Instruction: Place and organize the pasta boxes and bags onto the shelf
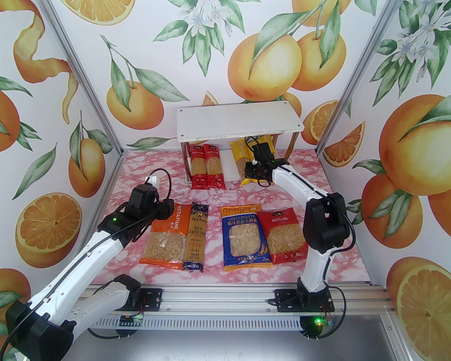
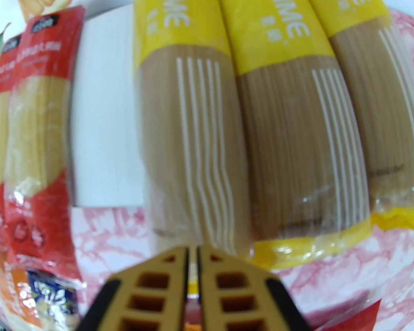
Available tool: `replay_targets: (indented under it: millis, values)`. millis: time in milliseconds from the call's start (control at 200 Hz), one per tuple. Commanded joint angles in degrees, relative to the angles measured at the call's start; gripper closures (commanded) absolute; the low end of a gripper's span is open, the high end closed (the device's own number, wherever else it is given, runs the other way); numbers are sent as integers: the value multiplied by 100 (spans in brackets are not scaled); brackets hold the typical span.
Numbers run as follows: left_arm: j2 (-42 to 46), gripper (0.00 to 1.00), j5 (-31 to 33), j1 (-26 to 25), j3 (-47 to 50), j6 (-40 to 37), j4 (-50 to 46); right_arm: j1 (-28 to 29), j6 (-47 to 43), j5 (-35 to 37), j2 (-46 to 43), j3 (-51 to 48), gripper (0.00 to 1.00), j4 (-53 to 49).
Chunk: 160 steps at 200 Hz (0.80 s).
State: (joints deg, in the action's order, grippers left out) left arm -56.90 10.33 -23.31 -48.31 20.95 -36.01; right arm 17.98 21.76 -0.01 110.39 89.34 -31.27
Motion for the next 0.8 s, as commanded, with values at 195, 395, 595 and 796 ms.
replay_targets:
  millis: [195, 395, 595, 796]
  values:
    - [402, 40, -239, 28, 378, 185, -340, -14, 118, -57, 296, -182, 86, -143]
    - [514, 41, -386, 19, 480, 245, -414, -13, 202, -430, -76, -446, 77, 206]
    - [525, 39, -373, -156, 511, 293, -623, -14, 12, -1039, -946, -578, 45, 882]
    - [566, 38, -136, -917, 582, 704, -743, 60, -230, -877, -1834, -750, 32, 348]
